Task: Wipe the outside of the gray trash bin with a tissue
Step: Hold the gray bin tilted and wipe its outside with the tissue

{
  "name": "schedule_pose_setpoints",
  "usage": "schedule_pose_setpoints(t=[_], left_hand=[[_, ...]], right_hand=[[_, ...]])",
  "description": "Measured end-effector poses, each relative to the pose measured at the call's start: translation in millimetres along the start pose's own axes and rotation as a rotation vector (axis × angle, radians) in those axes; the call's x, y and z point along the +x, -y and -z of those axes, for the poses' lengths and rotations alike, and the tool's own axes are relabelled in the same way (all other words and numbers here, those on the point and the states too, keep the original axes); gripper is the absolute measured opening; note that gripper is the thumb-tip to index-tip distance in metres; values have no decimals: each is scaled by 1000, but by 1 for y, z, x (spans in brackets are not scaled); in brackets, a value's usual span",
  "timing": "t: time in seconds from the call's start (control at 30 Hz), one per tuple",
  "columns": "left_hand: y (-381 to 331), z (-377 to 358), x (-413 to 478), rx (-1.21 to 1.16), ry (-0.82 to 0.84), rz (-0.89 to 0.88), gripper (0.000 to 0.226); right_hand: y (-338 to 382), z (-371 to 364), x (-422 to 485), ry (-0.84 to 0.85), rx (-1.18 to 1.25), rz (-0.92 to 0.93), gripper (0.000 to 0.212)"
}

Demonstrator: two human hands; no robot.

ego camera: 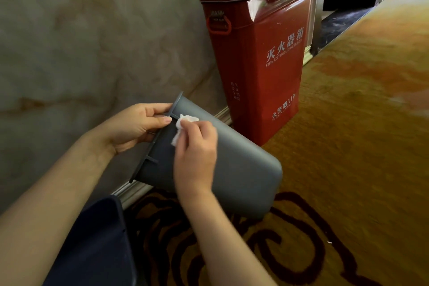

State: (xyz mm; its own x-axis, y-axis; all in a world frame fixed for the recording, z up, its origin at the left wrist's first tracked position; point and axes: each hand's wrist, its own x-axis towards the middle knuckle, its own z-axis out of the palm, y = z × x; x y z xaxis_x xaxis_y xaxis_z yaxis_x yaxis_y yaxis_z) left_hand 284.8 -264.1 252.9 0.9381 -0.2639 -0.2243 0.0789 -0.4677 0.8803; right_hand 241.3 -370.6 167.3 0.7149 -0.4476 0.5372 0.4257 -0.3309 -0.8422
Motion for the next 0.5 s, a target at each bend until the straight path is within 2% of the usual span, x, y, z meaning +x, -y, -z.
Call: schedule_pose_setpoints(t=[0.07,0.2,0.4,0.5], left_hand=[[0,1,0,7,-3,-4,32],[4,7,2,-3,-31,14,32],[5,13,7,-35,-33,37,31],[2,14,9,-33,-7,38,31]], right_hand=[[2,-7,-9,-6,8,-32,14],[-38,13,-25,-3,-84,-84,14],[-119,75,-69,-102,-282,-347,16],[-134,88,-72,-168,-287,-471,11]])
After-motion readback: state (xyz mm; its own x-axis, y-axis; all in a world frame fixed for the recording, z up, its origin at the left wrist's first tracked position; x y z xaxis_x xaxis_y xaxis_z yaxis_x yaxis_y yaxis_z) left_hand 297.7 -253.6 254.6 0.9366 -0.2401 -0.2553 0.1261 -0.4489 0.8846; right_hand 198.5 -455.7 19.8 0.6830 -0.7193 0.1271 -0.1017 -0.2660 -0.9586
